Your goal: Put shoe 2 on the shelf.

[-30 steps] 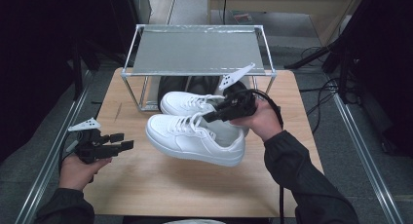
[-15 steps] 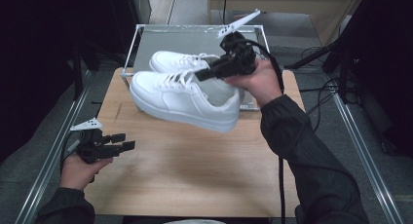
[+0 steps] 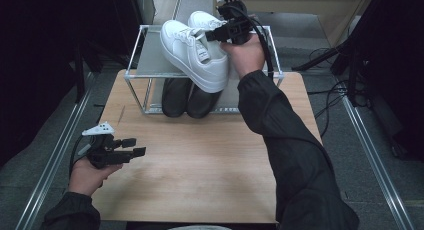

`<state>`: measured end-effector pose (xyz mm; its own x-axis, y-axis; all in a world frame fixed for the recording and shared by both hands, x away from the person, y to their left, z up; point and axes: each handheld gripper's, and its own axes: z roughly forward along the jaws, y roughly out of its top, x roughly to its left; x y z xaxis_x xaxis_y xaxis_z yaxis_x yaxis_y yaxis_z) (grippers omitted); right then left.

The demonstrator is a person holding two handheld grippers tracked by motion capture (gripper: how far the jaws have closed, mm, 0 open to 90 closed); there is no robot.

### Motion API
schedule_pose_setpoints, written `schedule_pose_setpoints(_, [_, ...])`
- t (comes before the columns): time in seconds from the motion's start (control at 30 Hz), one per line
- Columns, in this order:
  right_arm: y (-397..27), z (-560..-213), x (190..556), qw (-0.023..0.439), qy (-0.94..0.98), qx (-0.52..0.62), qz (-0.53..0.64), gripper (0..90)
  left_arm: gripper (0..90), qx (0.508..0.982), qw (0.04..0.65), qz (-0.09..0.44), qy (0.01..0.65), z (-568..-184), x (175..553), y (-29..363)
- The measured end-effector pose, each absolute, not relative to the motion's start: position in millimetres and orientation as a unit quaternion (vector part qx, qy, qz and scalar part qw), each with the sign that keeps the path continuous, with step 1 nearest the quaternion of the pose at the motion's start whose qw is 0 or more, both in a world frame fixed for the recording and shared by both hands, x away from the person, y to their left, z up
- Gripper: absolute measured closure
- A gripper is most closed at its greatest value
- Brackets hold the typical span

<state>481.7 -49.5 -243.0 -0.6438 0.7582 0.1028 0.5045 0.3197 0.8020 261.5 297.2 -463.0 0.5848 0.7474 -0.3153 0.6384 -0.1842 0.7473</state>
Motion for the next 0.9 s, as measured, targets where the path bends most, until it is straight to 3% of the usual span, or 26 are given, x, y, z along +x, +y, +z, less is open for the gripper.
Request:
schedule_pose_setpoints(0.27, [-21.2,-254.5,513.5,0.177,0.744,0.509,0.395,76.1,37.2,0.772,0.46,0.047,0.436,-461.5,269.2,291.1])
schedule_pose_setpoints(0.63, [11.8,-270.3,525.4,0.198,0.686,0.599,0.364,74.7,37.2,0.785,0.464,0.033,0.409,-460.9,276.5,279.0])
schedule_pose_setpoints(0.8, [20.4,-275.5,523.9,0.218,0.7,0.588,0.342,70.2,37.1,0.785,0.464,0.036,0.408,-460.5,276.8,278.5])
schedule_pose_setpoints(0.9, [17.5,-275.2,525.0,0.207,0.697,0.593,0.346,65.0,37.1,0.789,0.459,0.036,0.406,-461.1,276.2,276.5])
